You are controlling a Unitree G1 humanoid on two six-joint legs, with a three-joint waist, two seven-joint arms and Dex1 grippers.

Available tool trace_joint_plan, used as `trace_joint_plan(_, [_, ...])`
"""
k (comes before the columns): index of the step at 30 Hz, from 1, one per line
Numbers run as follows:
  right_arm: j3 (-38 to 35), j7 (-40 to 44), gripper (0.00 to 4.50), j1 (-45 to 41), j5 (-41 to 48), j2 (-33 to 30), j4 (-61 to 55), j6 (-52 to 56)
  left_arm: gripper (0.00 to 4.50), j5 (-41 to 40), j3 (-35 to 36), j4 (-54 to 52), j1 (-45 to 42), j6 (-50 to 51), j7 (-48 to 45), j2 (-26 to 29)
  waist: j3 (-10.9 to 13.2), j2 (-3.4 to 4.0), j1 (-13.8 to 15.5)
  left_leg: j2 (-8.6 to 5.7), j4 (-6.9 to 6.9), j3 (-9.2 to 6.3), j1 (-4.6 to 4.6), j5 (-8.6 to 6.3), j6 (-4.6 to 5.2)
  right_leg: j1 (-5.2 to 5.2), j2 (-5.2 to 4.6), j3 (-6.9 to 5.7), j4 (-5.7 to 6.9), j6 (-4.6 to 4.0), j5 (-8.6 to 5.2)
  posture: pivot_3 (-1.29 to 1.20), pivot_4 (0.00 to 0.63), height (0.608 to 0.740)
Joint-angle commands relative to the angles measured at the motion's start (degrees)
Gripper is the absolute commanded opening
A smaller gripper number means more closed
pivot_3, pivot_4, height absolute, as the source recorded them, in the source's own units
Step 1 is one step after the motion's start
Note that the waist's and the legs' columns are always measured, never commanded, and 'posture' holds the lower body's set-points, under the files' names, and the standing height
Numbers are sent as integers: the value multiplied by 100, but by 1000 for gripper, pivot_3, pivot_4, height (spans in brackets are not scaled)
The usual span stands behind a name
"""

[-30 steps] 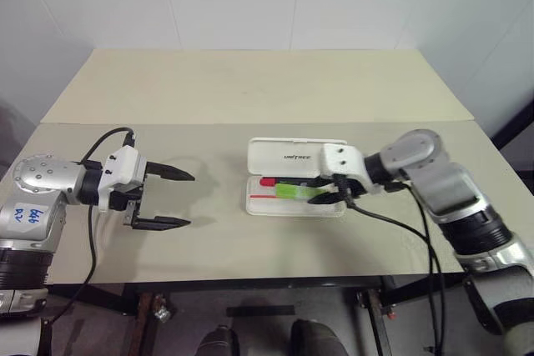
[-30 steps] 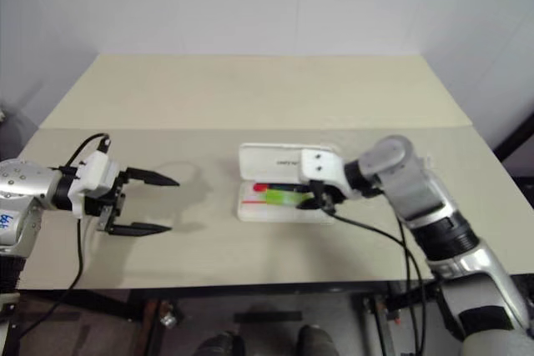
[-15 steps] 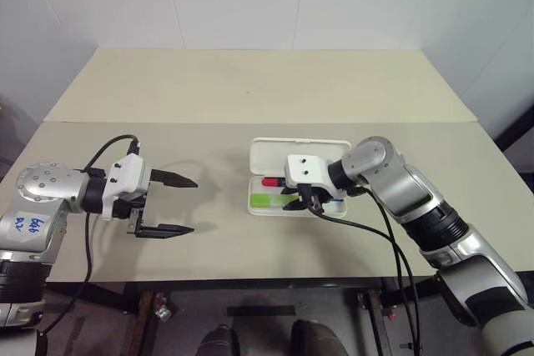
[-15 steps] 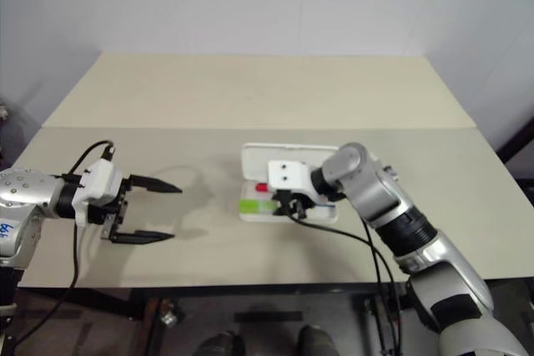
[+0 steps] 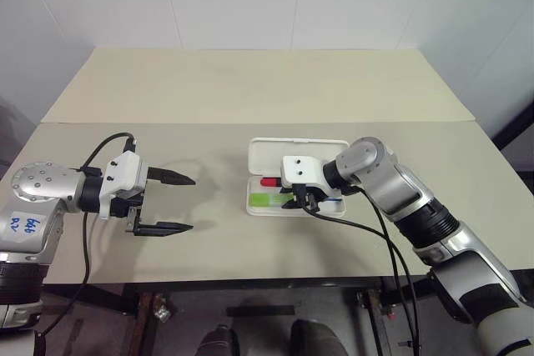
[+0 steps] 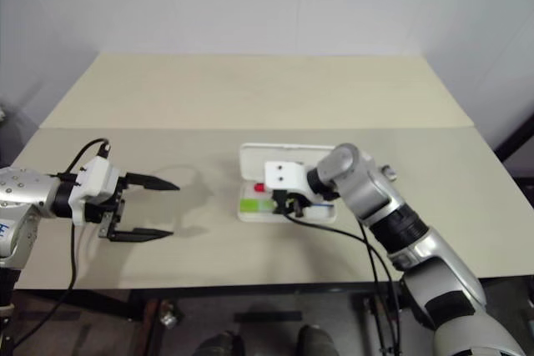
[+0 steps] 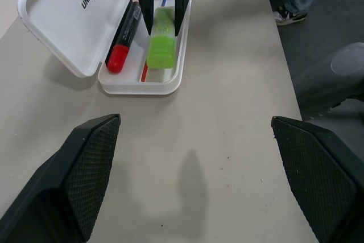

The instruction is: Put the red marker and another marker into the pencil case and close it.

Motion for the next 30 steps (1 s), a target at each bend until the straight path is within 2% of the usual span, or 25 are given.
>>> trace_joint_plan(1, [29, 20, 1075, -146, -80, 8, -52, 9, 4500, -112, 164, -195, -8, -15, 33, 135, 0, 0, -1, 0, 0, 0, 0, 0, 0, 0, 0, 0, 0, 0, 0, 0, 150, 740])
trace_joint_plan(2, [41, 33, 1075, -146, -95, 1, -45, 8, 4500, -113, 164, -197, -7, -15, 34, 136, 0, 0, -2, 0, 0, 0, 0, 0, 0, 0, 0, 0, 0, 0, 0, 0, 150, 740])
trace_joint_plan(3, [43, 35, 1791, -147, -105, 1, -39, 9, 4500, -114, 165, -197, -6, -17, 37, 135, 0, 0, -2, 0, 0, 0, 0, 0, 0, 0, 0, 0, 1, 0, 0, 0, 150, 740])
trace_joint_plan(5, [32, 37, 2319, -148, -133, 3, -20, -2, 4500, -110, 158, -192, -13, -22, 45, 132, 0, 0, -1, 0, 0, 0, 0, 0, 0, 0, 0, 0, 1, 0, 0, 0, 150, 740])
trace_joint_plan(11, [-44, 36, 4443, -203, -158, 21, 23, -15, 4500, -106, 151, -175, -34, -51, 55, 119, 0, 0, -1, 1, -3, 0, 0, -2, -1, 0, 0, 0, -3, 0, 0, 0, 150, 740])
trace_joint_plan(22, [-482, 54, 4481, -289, 320, 12, -157, 311, 4500, -72, -8, -51, -246, -115, 31, -6, 0, 0, 0, 2, -6, 2, 0, -3, -1, 0, 0, 0, -7, 0, 0, 0, 150, 740])
trace_joint_plan(28, [-740, 122, 4481, 56, 638, -407, -744, 741, 4500, -91, -119, -19, -382, -113, 10, -97, 0, 0, 19, 3, -8, 0, -1, -4, 0, 2, 0, -3, -7, 0, 0, 0, 150, 740])
trace_joint_plan(30, [-939, 137, 4481, 254, 785, -719, -1020, 984, 4500, -133, -185, -30, -493, -66, 10, -157, 0, 0, 24, 2, -9, 2, -2, -5, 2, 2, -1, -3, -7, 0, 0, 0, 150, 740])
